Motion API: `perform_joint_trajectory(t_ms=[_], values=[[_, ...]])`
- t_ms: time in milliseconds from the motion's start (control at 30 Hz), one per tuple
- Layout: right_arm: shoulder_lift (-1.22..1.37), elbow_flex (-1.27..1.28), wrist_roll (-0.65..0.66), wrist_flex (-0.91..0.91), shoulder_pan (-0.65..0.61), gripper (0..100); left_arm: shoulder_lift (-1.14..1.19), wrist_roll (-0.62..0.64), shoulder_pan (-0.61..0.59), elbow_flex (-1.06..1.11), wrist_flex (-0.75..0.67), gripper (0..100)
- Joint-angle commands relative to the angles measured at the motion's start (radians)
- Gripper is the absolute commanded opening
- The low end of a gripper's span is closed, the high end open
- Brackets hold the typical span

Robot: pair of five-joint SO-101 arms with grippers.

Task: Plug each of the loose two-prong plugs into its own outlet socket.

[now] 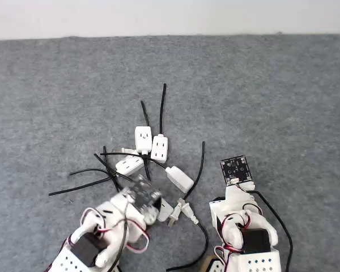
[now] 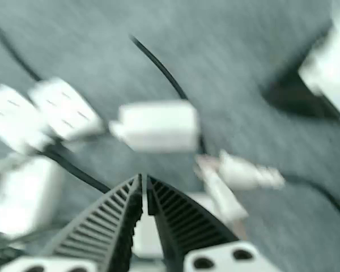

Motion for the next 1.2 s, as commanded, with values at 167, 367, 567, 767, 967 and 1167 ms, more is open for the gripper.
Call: perform_joint_trajectory(t_ms=[167, 367, 567, 767, 967, 1167], values=[[-0.010, 0.015, -0.012, 0.005, 0.010, 0.9, -0.012, -0.204, -0.535, -0.160, -0.118, 1], [-0.010, 0.015, -0.012, 0.005, 0.010, 0.9, -0.009, -0.095, -0.701, -0.374, 0.020, 1], [-0.010, 0.015, -0.012, 0.005, 0.010, 0.9, 0.055, -0.304, -0.657, -0.673, 0.207, 1], [-0.010, 0.015, -0.012, 0.005, 0.010, 0.9, 0.473, -0.350, -0.732, -0.978, 0.230, 1], [-0.010, 0.015, -0.012, 0.005, 0.010, 0.9, 0.927, -0.288, -0.717, -1.081, 0.192, 1], [-0.010, 0.015, -0.012, 0.005, 0.010, 0.9, 1.244, -0.224, -0.709, -0.946, -0.054, 2]])
